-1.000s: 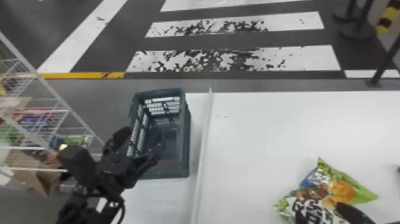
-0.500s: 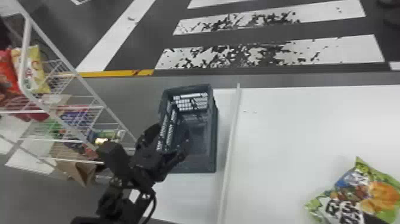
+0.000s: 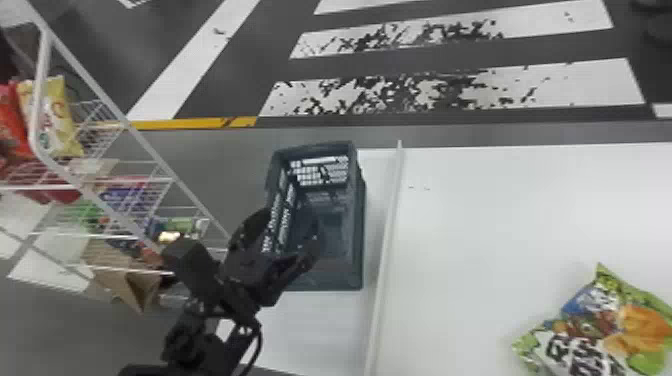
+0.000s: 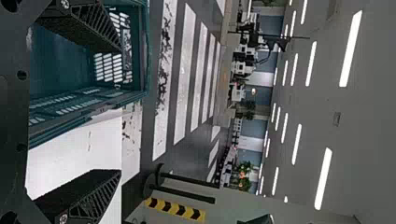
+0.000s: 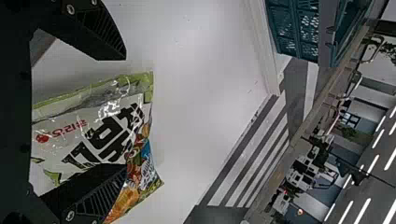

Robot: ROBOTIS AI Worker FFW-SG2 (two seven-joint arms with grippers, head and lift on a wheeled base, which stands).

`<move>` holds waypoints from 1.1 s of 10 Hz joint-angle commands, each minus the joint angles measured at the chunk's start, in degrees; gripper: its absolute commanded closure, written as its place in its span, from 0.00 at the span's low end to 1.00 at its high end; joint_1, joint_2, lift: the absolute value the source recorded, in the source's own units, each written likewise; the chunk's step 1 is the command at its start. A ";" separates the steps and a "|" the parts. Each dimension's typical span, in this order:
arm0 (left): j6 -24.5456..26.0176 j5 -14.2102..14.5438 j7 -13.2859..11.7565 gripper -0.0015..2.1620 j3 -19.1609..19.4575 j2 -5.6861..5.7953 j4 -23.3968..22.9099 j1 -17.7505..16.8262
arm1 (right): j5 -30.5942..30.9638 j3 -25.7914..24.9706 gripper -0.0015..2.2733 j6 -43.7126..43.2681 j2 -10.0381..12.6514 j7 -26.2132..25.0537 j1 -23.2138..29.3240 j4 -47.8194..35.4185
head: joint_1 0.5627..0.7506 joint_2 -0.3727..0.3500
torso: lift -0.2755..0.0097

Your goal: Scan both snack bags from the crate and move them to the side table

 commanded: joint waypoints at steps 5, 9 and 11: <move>0.00 0.35 -1.42 0.03 0.00 -0.09 0.01 0.17 | 4.08 3.74 0.06 4.97 -0.67 -4.52 -3.04 5.36 | 0.70 0.98 | 0.86; 0.00 0.88 -2.12 0.03 0.00 -0.09 0.01 0.44 | 4.61 3.92 0.06 7.43 -0.67 -5.83 -3.74 6.33 | 0.70 0.95 | 0.86; 0.00 1.85 -2.65 0.03 0.79 0.00 -0.25 0.70 | 4.79 4.01 0.07 10.24 -0.67 -6.80 -4.80 6.95 | 0.70 0.93 | 0.86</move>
